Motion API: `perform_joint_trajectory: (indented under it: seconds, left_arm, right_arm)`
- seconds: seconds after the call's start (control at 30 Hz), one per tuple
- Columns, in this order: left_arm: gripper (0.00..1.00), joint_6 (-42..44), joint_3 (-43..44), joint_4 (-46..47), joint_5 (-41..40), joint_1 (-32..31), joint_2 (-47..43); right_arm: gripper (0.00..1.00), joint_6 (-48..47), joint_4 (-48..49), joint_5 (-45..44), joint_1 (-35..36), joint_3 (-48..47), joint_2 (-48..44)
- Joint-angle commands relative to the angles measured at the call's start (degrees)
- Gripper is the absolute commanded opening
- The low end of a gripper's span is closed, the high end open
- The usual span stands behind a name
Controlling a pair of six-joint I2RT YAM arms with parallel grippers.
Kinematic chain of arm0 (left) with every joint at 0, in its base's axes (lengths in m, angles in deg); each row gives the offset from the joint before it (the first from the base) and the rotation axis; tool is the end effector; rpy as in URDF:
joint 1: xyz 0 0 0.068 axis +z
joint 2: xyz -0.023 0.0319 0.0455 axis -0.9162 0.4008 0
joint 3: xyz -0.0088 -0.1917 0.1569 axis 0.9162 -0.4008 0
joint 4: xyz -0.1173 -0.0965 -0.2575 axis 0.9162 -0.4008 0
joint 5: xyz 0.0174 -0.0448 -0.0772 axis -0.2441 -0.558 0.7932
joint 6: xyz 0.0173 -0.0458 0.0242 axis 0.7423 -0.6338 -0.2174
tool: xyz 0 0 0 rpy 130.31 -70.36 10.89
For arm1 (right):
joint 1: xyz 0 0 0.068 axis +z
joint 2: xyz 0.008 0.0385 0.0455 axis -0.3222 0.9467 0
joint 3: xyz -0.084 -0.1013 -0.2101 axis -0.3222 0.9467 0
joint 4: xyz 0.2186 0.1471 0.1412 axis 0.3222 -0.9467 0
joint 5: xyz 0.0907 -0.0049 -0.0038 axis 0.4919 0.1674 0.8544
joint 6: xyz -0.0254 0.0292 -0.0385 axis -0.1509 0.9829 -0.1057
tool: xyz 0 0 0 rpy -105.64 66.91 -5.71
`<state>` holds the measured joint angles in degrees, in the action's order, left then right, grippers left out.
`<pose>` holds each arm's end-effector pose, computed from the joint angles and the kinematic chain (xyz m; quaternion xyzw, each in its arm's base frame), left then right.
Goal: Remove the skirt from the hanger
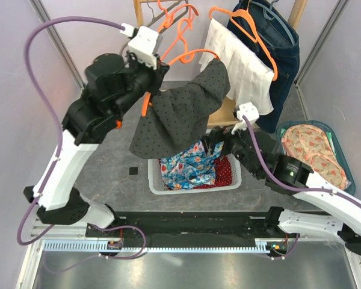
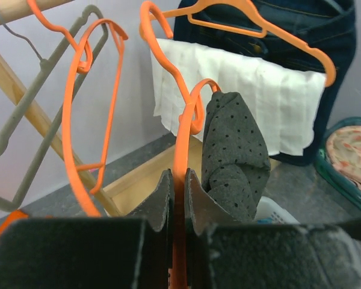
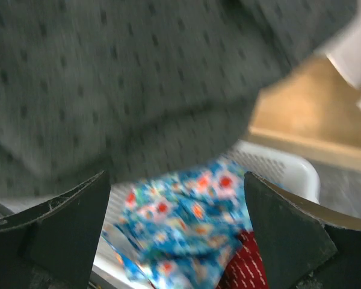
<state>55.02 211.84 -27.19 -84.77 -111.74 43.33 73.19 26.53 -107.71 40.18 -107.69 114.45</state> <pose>0.2112 -0.1999 0.5737 0.2096 0.6825 -0.1529 0.6833 0.1433 0.2033 0.3917 -0.0977 0.7599 0.2376 0.5971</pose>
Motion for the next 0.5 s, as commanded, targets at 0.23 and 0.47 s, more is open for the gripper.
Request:
perform_joint_trajectory:
  seconds: [0.23, 0.47]
  left_arm:
    - [0.02, -1.94, -1.25, 5.05, 3.03, 0.01, -7.83]
    - [0.02, -1.94, -0.19, 5.4, 2.59, 0.01, -5.98]
  right_arm:
    - [0.98, -7.53, 9.87, 16.79, 0.78, -23.47, 21.12]
    - [0.98, -10.07, 9.0, 20.13, 4.03, -25.76, 21.3]
